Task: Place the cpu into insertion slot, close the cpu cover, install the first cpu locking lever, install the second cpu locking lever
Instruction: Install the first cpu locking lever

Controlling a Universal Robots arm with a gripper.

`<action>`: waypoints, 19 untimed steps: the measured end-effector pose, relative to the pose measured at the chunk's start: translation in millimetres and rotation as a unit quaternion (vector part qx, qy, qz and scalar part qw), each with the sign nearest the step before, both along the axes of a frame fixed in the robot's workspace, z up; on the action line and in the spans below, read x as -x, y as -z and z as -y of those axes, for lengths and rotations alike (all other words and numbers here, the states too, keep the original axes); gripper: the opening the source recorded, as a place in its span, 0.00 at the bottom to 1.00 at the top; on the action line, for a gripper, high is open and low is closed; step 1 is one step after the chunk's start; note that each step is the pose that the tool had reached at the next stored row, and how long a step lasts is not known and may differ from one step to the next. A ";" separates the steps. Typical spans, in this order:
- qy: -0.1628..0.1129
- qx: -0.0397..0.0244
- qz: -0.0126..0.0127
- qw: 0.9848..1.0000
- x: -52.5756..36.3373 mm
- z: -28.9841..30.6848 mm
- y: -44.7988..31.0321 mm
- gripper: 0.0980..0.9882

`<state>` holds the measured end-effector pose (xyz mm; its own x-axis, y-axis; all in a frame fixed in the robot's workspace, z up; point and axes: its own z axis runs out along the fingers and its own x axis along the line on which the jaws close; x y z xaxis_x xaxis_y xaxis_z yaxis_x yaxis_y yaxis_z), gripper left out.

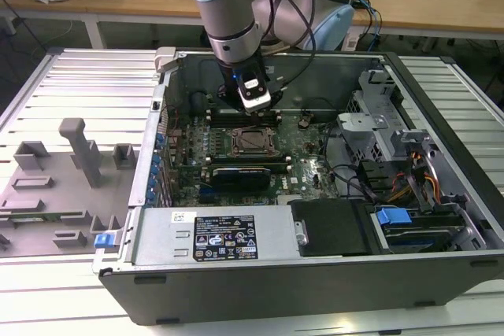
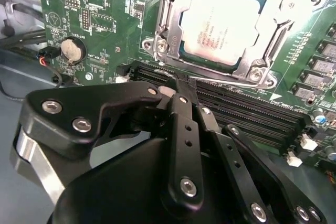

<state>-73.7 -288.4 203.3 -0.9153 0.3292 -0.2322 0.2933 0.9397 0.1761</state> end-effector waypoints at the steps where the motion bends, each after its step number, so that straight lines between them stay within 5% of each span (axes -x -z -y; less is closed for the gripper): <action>1: 0.002 0.000 0.000 1.000 0.0 -0.5 0.5 0.01; 19: 0.025 0.001 0.000 1.000 0.0 -1.4 7.6 0.01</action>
